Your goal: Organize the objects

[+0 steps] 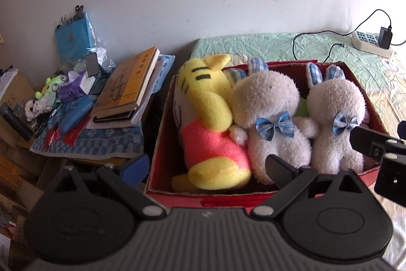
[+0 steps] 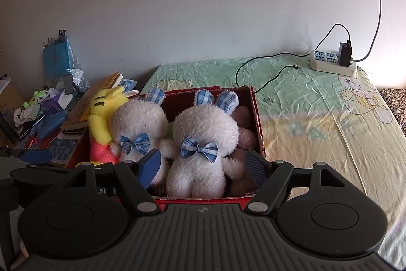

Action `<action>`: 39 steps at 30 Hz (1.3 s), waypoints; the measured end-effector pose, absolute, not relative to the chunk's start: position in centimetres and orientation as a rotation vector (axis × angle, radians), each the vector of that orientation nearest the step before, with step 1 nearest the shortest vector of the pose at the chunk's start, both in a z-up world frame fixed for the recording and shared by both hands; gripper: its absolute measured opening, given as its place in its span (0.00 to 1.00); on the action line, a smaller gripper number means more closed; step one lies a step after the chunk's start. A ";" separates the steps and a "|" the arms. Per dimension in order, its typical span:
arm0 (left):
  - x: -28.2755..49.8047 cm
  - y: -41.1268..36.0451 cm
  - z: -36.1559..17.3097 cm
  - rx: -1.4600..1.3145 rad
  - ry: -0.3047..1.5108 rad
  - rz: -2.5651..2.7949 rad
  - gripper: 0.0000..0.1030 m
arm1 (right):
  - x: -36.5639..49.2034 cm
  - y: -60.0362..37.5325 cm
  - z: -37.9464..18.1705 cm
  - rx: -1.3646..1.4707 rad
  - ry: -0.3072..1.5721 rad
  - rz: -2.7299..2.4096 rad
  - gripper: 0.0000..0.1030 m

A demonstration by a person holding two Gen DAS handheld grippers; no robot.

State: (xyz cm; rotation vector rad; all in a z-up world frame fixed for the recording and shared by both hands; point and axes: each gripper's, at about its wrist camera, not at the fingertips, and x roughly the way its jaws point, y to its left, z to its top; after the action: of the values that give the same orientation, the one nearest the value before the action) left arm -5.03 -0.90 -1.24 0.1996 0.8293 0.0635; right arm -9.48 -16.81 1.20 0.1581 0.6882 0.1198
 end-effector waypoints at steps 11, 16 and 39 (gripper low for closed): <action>-4.2 -0.8 -1.4 0.185 0.842 0.055 0.96 | -8.7 -17.0 0.9 0.160 0.695 0.110 0.73; -4.1 -0.8 -1.4 0.184 0.844 0.056 0.96 | -8.5 -17.0 0.8 0.156 0.697 0.110 0.73; -4.6 -0.7 -1.4 0.185 0.847 0.070 0.96 | -8.4 -16.6 0.8 0.133 0.684 0.109 0.73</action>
State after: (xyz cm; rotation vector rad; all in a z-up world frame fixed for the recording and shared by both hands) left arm -4.57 -0.65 -1.38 0.1853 0.8469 0.0702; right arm -8.38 -16.63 0.81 0.1330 0.6843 0.1091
